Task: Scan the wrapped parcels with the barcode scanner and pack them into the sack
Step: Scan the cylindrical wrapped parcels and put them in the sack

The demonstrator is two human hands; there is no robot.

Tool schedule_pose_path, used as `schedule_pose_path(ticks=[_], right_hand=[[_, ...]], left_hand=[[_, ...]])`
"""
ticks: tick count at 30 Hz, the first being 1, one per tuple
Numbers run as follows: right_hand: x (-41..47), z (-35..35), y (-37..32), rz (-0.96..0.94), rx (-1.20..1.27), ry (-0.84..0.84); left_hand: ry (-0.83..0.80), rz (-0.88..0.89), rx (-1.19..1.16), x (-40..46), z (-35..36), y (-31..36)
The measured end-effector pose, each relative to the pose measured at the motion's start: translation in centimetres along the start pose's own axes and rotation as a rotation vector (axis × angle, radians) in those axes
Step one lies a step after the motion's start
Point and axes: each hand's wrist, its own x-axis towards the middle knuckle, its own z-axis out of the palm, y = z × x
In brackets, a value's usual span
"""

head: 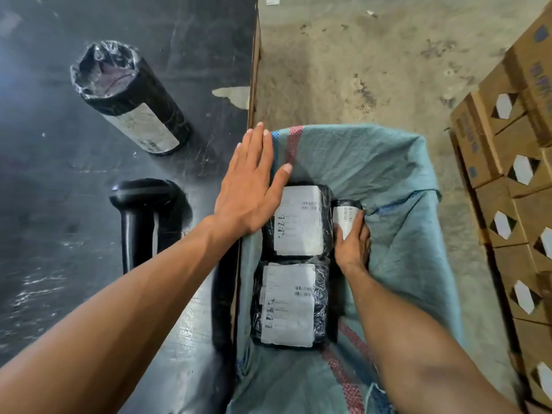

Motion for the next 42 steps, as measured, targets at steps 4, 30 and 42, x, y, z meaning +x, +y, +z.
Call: schedule_pose_path(ticks=[4,30,42], right_hand=[[0.2,-0.4,0.0,0.009,-0.01,-0.03],[-13.3,-14.2,-16.3,-0.242,0.053,0.124],[-22.5,-6.6,-30.5,-0.513,-0.061,-0.026]], left_hand=[[-0.003,0.001,0.004,0.1,0.0,-0.1],[-0.177,0.314,0.227,1.8,-10.1,-1.2],[-0.318,0.623,0.848,3.2,-24.3,-11.8]])
